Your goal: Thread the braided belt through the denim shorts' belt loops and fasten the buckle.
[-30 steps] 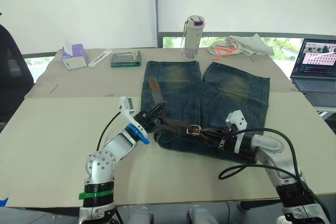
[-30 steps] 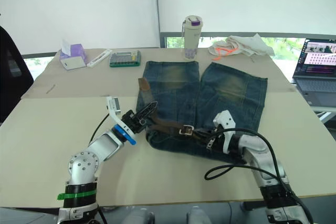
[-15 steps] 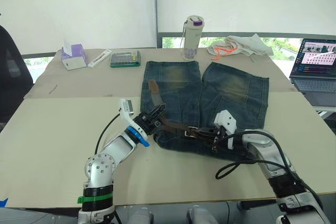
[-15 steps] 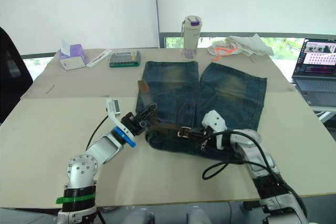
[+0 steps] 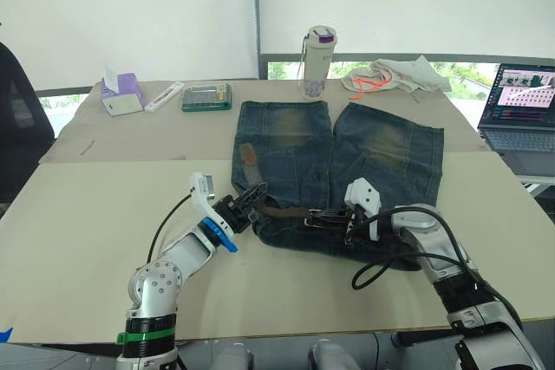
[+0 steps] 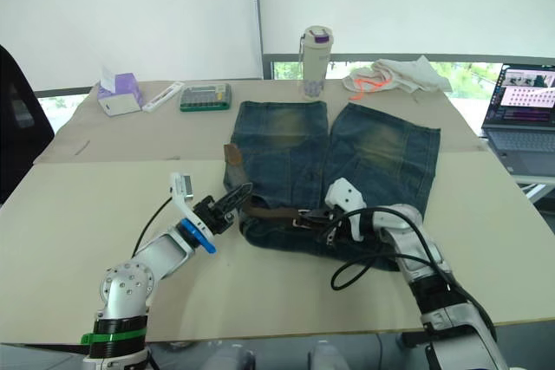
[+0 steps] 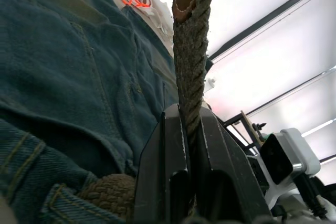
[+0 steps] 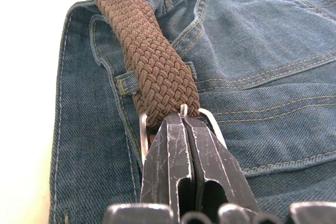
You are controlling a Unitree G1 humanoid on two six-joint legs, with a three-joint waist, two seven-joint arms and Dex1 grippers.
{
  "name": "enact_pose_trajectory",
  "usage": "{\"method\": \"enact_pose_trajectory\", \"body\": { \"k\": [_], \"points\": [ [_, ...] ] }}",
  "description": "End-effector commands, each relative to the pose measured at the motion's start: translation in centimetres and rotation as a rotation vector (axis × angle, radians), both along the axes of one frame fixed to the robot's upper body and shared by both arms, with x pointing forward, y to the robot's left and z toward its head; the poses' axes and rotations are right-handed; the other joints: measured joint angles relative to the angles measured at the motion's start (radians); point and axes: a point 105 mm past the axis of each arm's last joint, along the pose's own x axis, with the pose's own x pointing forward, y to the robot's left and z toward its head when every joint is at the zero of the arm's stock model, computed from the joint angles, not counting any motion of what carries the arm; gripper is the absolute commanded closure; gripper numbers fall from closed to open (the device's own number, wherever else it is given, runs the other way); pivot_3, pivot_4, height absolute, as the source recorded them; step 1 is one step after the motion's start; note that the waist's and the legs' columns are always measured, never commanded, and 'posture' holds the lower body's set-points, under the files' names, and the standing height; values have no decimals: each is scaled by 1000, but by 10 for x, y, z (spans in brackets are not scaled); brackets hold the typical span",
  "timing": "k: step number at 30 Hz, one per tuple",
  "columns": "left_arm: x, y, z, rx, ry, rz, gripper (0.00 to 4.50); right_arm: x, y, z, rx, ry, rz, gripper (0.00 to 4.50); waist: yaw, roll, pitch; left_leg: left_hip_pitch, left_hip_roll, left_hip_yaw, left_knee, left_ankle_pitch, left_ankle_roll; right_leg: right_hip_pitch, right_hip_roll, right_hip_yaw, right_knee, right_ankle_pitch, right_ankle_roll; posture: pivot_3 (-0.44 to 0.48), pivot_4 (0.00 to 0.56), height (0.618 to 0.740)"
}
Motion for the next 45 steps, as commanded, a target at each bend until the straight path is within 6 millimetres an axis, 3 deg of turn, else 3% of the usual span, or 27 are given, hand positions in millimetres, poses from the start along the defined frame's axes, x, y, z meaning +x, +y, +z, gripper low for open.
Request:
{"method": "enact_pose_trajectory", "body": {
  "k": [1, 10, 15, 19, 29, 39, 45],
  "points": [
    [0, 6, 3, 1, -38, 8, 4500, 2, 5, 4, 3, -22, 24, 4466, 0, 0, 0, 0, 0, 0, 0, 0, 0, 0, 0, 0, 0, 0, 0, 0, 150, 740],
    [4, 21, -7, 84, -79, 46, 4500, 2, 10, 9, 18, -10, 62, 4466, -2, 0, 0, 1, 0, 0, -1, 0, 0, 0, 0, 0, 0, 0, 0, 0, 150, 740],
    [8, 30, -1, 181, -231, 83, 4500, 4, 12, 9, 25, 5, 74, 4466, -2, 0, 0, 1, 0, 0, -1, 0, 0, 0, 0, 0, 0, 1, -1, 0, 150, 740],
    [5, 30, 3, 206, -318, 58, 4500, 4, 14, 8, 21, 9, 86, 4466, -2, 0, 0, 1, 1, 0, -1, 0, 0, 0, 0, 0, 0, 1, -1, 0, 150, 740],
    [-1, 28, -7, 223, -339, 18, 4500, 9, 18, 5, 10, 10, 83, 4466, -3, 0, 0, 1, 1, -1, -1, 0, 0, -1, 0, 0, 1, 1, -1, 0, 150, 740],
    [-1, 28, -10, 237, -370, 11, 4500, 5, 18, -16, -104, 60, 98, 4466, -4, 1, 0, 2, 1, -1, -2, 0, 0, 0, 0, 0, 1, 1, -1, 0, 150, 740],
    [5, 20, 5, 353, -507, -15, 4500, 1, 20, -28, -166, 84, 113, 4466, -2, 1, -1, 4, 1, 0, -2, 0, 0, 1, 0, 0, 1, 1, -1, 0, 150, 740]
  ]
}}
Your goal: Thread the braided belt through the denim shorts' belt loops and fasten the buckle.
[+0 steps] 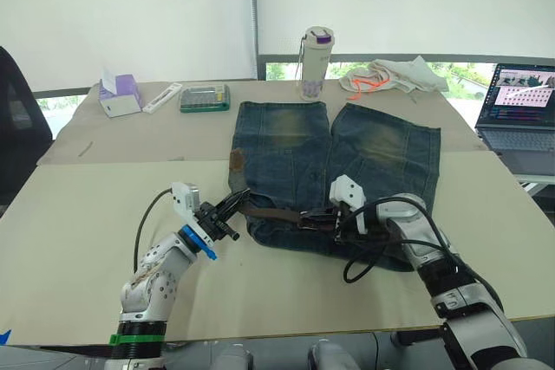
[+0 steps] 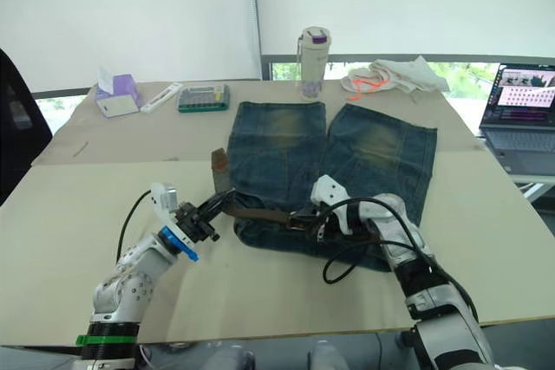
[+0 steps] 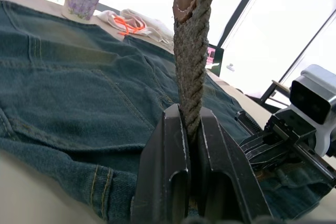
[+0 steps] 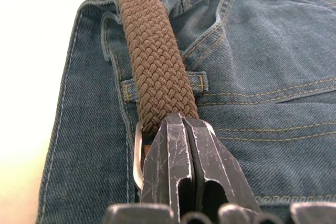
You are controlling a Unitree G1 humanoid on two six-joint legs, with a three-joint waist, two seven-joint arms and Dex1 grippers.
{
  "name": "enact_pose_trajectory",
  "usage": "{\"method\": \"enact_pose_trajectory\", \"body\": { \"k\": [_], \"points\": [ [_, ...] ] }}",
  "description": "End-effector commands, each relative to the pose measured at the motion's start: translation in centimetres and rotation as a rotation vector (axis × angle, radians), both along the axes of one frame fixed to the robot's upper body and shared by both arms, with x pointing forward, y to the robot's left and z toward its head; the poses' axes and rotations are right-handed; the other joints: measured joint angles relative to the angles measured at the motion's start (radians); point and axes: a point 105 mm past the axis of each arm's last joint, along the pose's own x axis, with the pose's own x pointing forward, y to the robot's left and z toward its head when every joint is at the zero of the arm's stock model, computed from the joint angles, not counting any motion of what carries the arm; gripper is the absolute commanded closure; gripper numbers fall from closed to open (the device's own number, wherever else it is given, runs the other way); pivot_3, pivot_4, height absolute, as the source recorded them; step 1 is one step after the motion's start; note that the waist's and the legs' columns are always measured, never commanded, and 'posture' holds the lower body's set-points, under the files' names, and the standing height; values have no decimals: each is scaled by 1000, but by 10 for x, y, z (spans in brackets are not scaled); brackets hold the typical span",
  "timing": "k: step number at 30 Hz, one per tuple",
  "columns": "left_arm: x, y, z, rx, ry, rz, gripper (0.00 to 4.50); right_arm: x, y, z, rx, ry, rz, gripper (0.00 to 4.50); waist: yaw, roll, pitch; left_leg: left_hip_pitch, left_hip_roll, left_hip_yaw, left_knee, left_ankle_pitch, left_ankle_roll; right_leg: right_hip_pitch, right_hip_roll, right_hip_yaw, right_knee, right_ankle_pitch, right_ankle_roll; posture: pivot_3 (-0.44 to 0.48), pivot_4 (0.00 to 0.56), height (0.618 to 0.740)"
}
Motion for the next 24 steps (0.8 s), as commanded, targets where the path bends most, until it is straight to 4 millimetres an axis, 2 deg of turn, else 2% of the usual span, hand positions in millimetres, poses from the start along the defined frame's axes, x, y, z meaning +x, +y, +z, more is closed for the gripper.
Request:
{"method": "enact_pose_trajectory", "body": {
  "k": [1, 7, 10, 13, 19, 24],
  "points": [
    [6, -7, 24, 93, -160, -12, 4500, -7, 0, -25, -91, 66, 8, 4466, 1, 0, 0, 0, 0, 0, 0, 0, 0, 0, 0, 0, 0, 0, 0, 0, 150, 740],
    [16, -21, 41, 258, -326, -15, 4500, -9, -1, -33, -139, 89, 1, 4466, 1, 0, -1, 0, 0, 0, 0, 0, 0, 0, 0, 0, 0, 0, 0, 0, 150, 740],
    [24, -30, 65, 293, -424, -7, 4500, -7, -2, -37, -167, 99, -28, 4466, 3, 0, -1, 0, 0, 0, 0, 0, 0, 0, 0, 0, 0, 0, 0, 0, 150, 740],
    [24, -36, 72, 316, -463, -31, 4500, -7, -2, -38, -182, 104, -23, 4466, 1, 0, -1, 0, 0, 0, 0, 0, 0, 1, 0, 0, 0, 0, 0, 0, 150, 740],
    [28, -46, 113, 229, -546, 12, 4500, -10, -4, -45, -215, 110, -27, 4466, 0, 0, -1, 1, 0, 0, -1, 0, 0, 0, 0, 0, 1, 0, 0, 0, 150, 740],
    [25, -50, 155, 23, -578, 45, 4500, -11, -4, -48, -223, 109, -31, 4466, -5, 0, -1, 0, 0, 0, 0, 0, 0, 0, 0, 0, 2, 0, 0, 0, 150, 740]
  ]
}}
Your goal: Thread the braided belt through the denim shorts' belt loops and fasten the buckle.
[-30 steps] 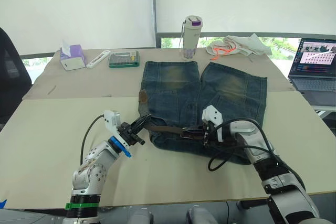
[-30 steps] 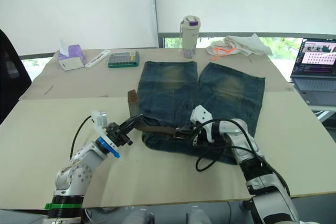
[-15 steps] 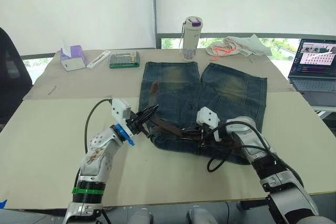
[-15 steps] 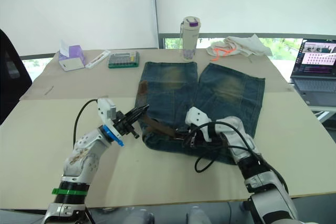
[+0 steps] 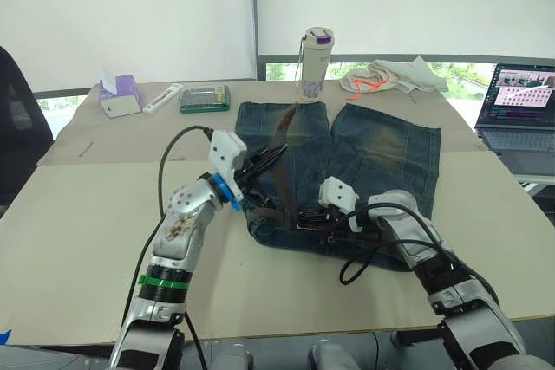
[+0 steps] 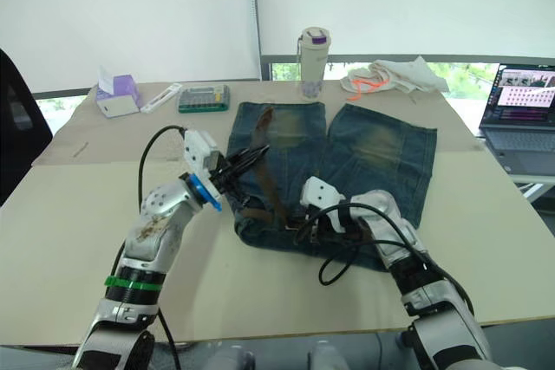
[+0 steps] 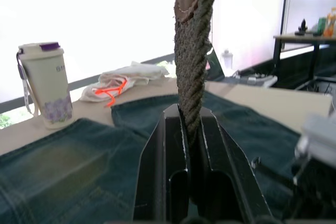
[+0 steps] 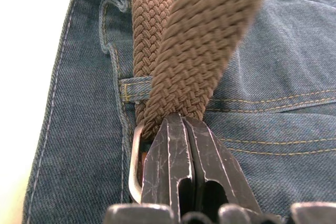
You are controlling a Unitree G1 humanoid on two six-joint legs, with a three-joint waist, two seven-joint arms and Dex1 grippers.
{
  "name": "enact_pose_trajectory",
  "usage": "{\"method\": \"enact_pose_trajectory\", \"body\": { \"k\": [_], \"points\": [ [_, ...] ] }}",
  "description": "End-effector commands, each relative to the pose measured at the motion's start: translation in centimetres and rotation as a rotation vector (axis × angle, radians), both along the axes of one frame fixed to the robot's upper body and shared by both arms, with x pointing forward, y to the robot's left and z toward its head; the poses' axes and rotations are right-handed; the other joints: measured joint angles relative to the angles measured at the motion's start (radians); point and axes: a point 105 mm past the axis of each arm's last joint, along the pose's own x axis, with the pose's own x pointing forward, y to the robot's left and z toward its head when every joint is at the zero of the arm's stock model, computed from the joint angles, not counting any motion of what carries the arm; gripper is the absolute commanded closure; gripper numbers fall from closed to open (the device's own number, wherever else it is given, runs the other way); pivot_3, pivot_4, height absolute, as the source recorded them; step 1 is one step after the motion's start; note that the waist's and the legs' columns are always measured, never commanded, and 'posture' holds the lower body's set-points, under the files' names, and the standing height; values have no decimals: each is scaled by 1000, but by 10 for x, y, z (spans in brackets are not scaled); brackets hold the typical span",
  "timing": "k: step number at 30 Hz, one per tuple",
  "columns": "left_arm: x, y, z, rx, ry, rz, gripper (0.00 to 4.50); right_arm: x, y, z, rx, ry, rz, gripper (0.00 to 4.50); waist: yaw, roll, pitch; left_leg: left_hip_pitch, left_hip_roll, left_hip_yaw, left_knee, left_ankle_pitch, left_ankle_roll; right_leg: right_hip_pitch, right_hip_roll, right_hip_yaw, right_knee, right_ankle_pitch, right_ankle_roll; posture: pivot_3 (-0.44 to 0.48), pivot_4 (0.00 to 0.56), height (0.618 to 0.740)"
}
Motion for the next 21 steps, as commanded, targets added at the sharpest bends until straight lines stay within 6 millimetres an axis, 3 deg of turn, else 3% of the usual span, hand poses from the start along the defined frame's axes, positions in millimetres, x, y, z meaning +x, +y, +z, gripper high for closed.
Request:
{"method": "enact_pose_trajectory", "body": {
  "k": [1, 5, 8, 12, 21],
  "points": [
    [-14, 9, 75, -222, -176, 0, 4500, -11, -14, -44, -131, 137, -43, 4466, -2, 0, 0, 0, 0, 0, 0, 0, 0, 0, 0, 0, 0, 0, 0, 0, 150, 740],
    [-29, -6, 89, -324, -127, -136, 4500, -11, -13, -44, -122, 129, -48, 4466, -3, 0, 0, 0, 0, -1, 0, 0, 0, -1, 0, 0, 1, 0, 0, 0, 150, 740],
    [-32, -14, 70, -242, -74, -169, 4500, -9, -14, -43, -114, 117, -63, 4466, -4, 0, 0, 0, 0, 0, 0, 0, 0, -1, 0, 0, 1, 0, 0, 0, 150, 740],
    [-22, -11, 39, -178, 18, -120, 4500, -2, -14, -28, -27, 70, -103, 4466, -2, 0, 0, 0, 0, 0, 0, 0, 0, 0, 0, 0, 1, 0, 0, 0, 150, 740],
    [-16, -7, 14, -165, 93, -94, 4500, -3, -16, 17, 220, 36, -160, 4466, 7, 0, 1, -1, -1, -1, 1, 0, 0, 0, 0, 0, 0, 0, 0, 0, 150, 740]
  ]
}}
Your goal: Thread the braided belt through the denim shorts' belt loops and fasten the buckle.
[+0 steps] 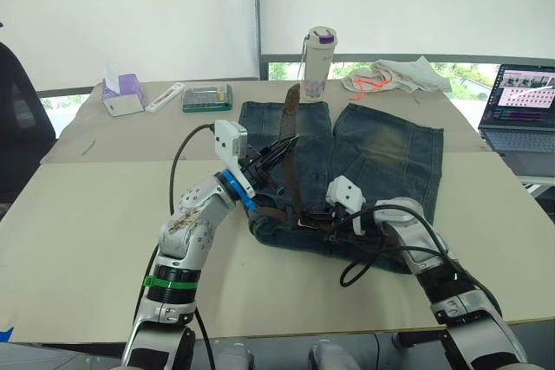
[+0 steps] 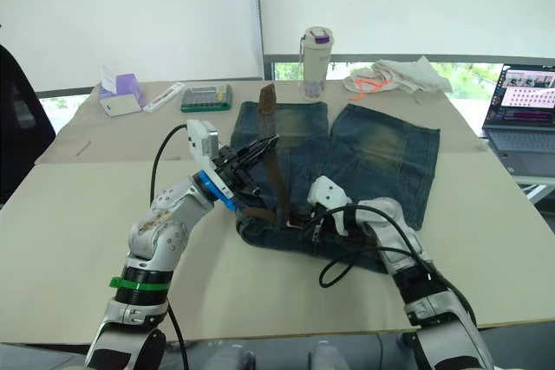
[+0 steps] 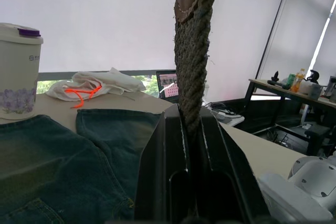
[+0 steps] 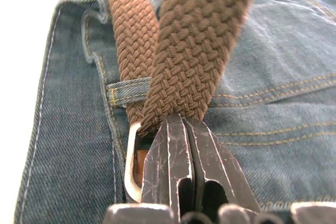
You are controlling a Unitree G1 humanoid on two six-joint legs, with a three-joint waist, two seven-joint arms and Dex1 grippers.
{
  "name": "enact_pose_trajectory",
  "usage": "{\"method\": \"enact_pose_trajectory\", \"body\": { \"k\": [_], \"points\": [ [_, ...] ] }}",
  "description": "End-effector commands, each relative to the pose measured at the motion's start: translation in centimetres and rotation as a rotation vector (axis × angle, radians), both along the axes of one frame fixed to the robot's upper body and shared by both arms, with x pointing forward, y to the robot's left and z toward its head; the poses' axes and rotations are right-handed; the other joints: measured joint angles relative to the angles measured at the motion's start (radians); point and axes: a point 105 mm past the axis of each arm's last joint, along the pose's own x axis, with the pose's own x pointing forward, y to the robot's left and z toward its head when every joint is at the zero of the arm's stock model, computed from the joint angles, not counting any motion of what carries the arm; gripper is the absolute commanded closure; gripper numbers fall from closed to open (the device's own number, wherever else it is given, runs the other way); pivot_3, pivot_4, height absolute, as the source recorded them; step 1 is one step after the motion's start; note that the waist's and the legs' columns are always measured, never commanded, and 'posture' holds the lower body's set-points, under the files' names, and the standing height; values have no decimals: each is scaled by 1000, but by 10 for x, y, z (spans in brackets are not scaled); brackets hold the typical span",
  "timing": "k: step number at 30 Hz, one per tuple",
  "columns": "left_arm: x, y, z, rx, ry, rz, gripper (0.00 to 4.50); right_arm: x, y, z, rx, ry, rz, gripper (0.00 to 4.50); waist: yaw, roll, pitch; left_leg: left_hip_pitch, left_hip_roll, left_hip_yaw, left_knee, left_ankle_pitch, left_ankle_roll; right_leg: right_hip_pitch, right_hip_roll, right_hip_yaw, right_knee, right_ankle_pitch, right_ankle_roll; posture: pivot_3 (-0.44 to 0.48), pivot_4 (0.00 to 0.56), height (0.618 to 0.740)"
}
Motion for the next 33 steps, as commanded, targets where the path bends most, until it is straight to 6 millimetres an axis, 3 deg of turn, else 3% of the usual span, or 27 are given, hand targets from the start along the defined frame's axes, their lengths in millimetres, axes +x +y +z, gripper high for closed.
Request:
{"method": "enact_pose_trajectory", "body": {
  "k": [1, 12, 20, 21, 28, 33],
  "points": [
    [-3, 2, 15, -35, -69, 8, 4500, -3, -5, 15, 104, 20, -44, 4466, 3, 0, 0, -1, 0, 0, 0, 0, 0, 0, 0, 0, 0, 0, 0, 0, 150, 740],
    [-5, -15, -8, 17, -38, -52, 4500, -9, -18, 53, 408, 60, -166, 4466, 2, 0, 0, -2, 0, 0, 0, 0, 0, -1, 0, 0, 0, 0, 0, 0, 150, 740],
    [-8, -40, -28, 129, -59, -78, 4500, -12, -47, 86, 593, -2, -360, 4466, 4, 1, 0, -3, -1, 1, 1, 0, 0, -1, 0, -1, 0, 0, 0, 0, 150, 740],
    [-7, -42, -31, 155, -71, -70, 4500, -18, -48, 92, 618, 4, -357, 3911, 6, 1, 0, -4, -1, 1, 1, 0, 0, -1, 0, -1, 0, 0, 0, 0, 150, 740],
    [7, -46, -49, 391, -253, 117, 4500, -42, -37, 120, 709, 60, -393, 1575, 3, 1, 0, -4, 0, 0, 1, 0, 0, -1, 0, 0, 0, 0, 0, 0, 150, 740],
    [15, -45, -52, 460, -348, 247, 4500, -50, -21, 117, 716, 135, -399, 1575, 4, 1, 0, -5, -1, 0, 1, 0, 0, -1, 0, -1, -1, 0, 0, 0, 150, 740]
  ]
}}
